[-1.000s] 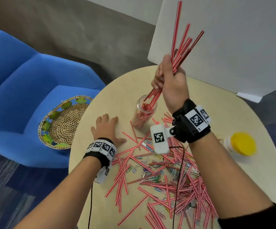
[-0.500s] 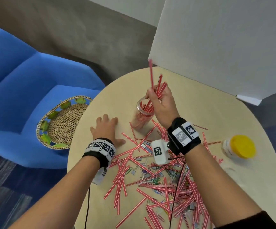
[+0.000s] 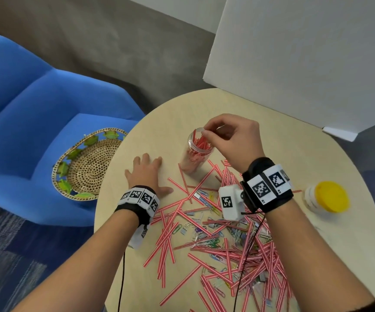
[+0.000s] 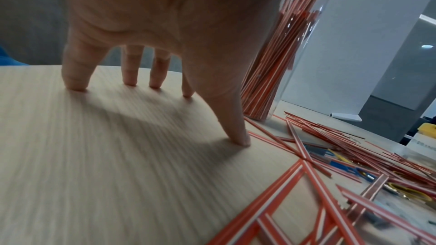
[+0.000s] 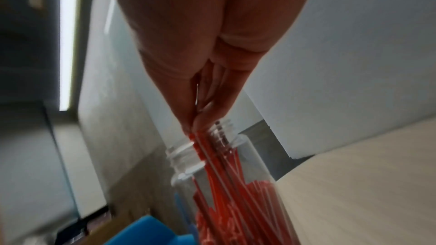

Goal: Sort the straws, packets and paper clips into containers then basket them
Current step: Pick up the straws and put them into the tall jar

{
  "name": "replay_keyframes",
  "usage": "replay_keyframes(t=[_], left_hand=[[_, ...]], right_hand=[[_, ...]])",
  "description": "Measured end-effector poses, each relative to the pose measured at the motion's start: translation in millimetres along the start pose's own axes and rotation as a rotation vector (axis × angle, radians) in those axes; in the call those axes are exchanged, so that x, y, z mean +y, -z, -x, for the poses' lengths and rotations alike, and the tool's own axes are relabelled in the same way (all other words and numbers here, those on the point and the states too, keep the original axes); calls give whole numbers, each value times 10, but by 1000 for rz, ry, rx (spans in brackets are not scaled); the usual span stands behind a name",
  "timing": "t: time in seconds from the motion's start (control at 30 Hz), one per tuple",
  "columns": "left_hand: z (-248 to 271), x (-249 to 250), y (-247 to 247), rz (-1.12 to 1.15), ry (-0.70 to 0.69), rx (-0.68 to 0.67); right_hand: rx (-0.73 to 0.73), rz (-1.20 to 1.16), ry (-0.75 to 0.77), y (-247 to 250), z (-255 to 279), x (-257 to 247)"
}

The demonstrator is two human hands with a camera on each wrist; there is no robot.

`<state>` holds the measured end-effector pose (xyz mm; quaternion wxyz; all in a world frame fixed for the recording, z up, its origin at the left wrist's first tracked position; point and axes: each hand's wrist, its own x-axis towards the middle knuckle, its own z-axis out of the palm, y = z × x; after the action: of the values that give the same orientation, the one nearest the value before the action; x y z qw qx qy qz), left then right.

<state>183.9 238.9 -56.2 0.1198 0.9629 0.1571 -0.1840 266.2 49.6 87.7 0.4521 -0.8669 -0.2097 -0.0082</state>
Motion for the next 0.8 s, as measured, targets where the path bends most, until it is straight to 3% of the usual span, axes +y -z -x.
replay_keyframes(t=[0.17, 0.3, 0.47, 0.57, 0.7, 0.8], left_hand=[[2, -4, -3, 0, -2, 0], [7, -9, -9, 4, -2, -1], [-3, -2, -11, -2, 1, -11], [-8, -4, 1, -6, 3, -13], [38, 32, 64, -7, 4, -22], [101, 91, 113, -33, 40, -52]], right_hand=[[-193, 252, 12, -70, -129, -63], [-136, 279, 106, -30, -193, -160], [-259, 484, 66, -70, -211, -193], [-221, 417, 55, 51, -169, -204], [-37, 206, -102, 373, 101, -29], [-175, 318, -454, 644, 483, 471]])
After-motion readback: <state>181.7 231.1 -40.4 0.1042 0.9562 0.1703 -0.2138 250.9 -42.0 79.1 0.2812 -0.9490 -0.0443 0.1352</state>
